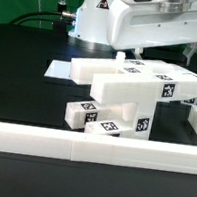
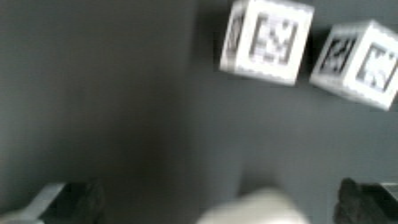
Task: Assemble chair
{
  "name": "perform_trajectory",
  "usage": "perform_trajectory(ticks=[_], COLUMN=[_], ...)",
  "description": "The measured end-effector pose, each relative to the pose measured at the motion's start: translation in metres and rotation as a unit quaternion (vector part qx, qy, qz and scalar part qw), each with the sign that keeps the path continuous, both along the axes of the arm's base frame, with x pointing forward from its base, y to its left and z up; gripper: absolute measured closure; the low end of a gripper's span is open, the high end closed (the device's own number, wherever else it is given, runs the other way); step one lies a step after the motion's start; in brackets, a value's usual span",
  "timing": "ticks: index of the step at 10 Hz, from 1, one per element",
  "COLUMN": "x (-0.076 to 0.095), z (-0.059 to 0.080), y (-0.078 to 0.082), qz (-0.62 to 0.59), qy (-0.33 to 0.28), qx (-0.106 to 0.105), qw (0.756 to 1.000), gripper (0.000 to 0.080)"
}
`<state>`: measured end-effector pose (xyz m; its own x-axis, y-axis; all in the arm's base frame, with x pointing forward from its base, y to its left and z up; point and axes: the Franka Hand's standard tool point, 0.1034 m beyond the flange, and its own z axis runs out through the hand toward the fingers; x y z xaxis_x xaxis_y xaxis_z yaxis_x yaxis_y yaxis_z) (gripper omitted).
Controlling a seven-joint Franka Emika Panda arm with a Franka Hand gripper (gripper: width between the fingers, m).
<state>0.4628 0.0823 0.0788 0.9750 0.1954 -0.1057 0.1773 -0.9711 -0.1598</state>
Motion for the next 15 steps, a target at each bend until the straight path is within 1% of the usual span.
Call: perform_trajectory(ticks=[1, 2, 4, 5, 6, 7, 9, 13, 15], x=[-0.019, -0.032, -0.048, -0.050, -0.048, -0.042, -0.043, -0.043, -0.048], z=[0.002, 0.002, -0.004, -0.009, -0.017, -0.022, -0.022, -0.023, -0.031], y=[0.002, 0.009, 0.032, 0.044, 0.059, 0.067, 0.064, 0.066, 0.084], qz=[-0.016, -0.035, -0.053, -0.065, -0.074, -0.074, -0.074, -0.083, -0.103], qy=[0.006, 0.013, 0.016, 0.016, 0.022, 0.023, 0.023, 0.024, 0.021], qx=[-0.003, -0.008, -0.016, -0.021, -0.024, -0.025, -0.025, -0.026, -0.032], qw=[1.000, 0.999, 0.998, 0.998, 0.997, 0.997, 0.997, 0.996, 0.994], gripper=[0.0150, 0.0150, 0.0150, 0.0150, 0.0150, 0.0150, 0.0150, 0.0150, 0.0150])
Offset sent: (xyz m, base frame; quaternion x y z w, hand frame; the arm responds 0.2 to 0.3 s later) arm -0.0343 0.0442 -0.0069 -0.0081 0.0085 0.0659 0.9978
